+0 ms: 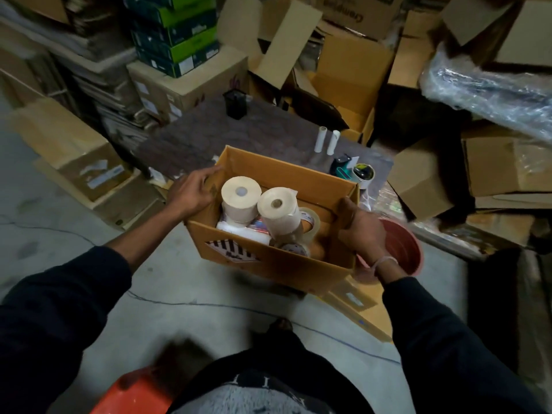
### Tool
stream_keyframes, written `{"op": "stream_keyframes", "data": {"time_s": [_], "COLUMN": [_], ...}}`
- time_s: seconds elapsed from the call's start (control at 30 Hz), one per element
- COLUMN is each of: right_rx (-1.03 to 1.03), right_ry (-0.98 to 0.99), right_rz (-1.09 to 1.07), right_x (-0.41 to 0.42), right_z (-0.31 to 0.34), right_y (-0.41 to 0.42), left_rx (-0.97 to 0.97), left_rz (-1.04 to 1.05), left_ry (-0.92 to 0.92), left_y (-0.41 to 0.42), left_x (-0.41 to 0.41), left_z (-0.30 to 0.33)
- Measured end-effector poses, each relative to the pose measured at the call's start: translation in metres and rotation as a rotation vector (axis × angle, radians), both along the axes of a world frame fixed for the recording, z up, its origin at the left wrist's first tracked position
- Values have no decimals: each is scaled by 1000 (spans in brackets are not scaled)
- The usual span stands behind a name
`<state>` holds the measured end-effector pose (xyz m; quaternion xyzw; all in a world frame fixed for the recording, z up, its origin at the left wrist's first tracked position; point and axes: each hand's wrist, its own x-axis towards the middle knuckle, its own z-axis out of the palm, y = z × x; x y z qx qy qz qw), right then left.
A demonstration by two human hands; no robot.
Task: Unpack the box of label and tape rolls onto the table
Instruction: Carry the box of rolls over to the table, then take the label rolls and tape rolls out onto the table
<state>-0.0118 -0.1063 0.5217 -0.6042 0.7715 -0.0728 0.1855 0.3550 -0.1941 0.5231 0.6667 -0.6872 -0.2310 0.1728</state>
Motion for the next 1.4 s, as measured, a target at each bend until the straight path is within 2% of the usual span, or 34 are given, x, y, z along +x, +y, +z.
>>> {"op": "stream_keyframes", "data": {"time_s": [0.27, 0.43, 0.67, 0.8, 0.93, 1.0, 1.13, 1.27, 1.33, 1.4], "right_rx": [-15, 11, 13, -11, -4, -5, 26, 75, -28, -185], "right_ry": [-56, -15, -2, -2, 33, 51, 69, 77, 222, 290], "right_rz": [23, -31, -195, -284, -369, -387, -342, -454, -451, -374], "right_x": [40, 56, 80, 98, 112, 117, 120, 133, 147, 160], "right_z": [-13, -14, -23, -22, -21, -21, -25, -25, -22, -17], "right_y": [-73, -112, -158, -179, -193, -197, -199, -203, -206, -212], "left_rx": [34, 53, 70, 124, 93, 63, 15, 45, -85, -293], "left_rz": [36, 20, -97, -178, -292, -317, -405, -511, -535, -674], "left_ry": [13, -8, 23, 124, 206, 169, -48, -101, -150, -185], "left_y": [-72, -114, -191, -232, -267, -273, -281, -279, -280, -285], "left_x": [34, 42, 55, 64, 73, 72, 76, 75, 73, 66], "left_z": [-15, -18, -21, -26, -37, -34, -37, -40, -42, -48]}}
